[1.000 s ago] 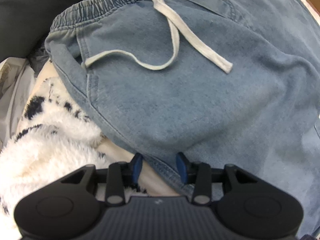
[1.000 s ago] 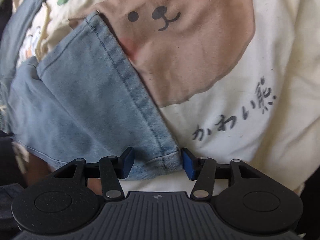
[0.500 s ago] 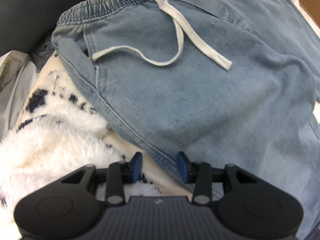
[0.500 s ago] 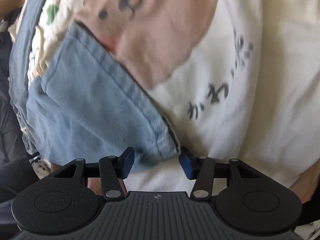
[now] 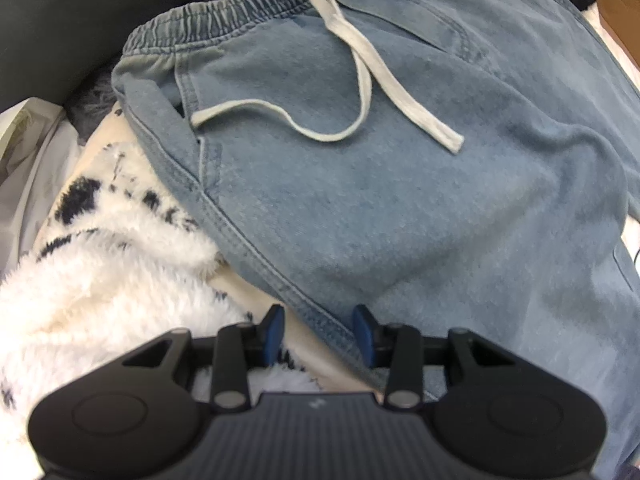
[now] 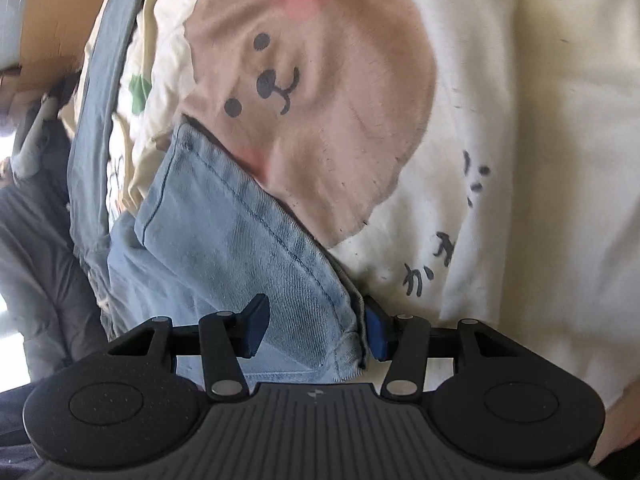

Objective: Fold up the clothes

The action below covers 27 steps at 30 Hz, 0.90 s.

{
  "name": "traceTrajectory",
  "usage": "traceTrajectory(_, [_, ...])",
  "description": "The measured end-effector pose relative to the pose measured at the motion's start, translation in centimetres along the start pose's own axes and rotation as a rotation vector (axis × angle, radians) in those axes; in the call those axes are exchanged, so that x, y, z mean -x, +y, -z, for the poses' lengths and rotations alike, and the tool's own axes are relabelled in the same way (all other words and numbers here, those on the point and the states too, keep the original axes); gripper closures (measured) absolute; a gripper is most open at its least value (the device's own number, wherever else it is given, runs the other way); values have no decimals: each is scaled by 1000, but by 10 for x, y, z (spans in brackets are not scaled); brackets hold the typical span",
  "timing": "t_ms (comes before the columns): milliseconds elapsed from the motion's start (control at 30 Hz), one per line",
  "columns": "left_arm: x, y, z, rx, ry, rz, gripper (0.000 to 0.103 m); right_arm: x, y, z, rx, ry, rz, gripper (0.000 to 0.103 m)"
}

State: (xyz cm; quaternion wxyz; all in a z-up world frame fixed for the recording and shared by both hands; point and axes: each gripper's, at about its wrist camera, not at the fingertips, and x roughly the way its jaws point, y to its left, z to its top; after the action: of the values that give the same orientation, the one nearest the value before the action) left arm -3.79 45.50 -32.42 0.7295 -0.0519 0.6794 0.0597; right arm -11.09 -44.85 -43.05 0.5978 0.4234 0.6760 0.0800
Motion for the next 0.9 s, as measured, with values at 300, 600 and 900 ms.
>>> traceTrajectory(300, [7,6,6,37,-1,9,66,-5,35,16,89,-13,110,98])
traceTrajectory(600, [1,8,11,98,-22,27,79,53,75,52,65,-105,240,100])
traceTrajectory(900, [35,12,21,85,-33,8,90,65,46,91,7,-80,344,100])
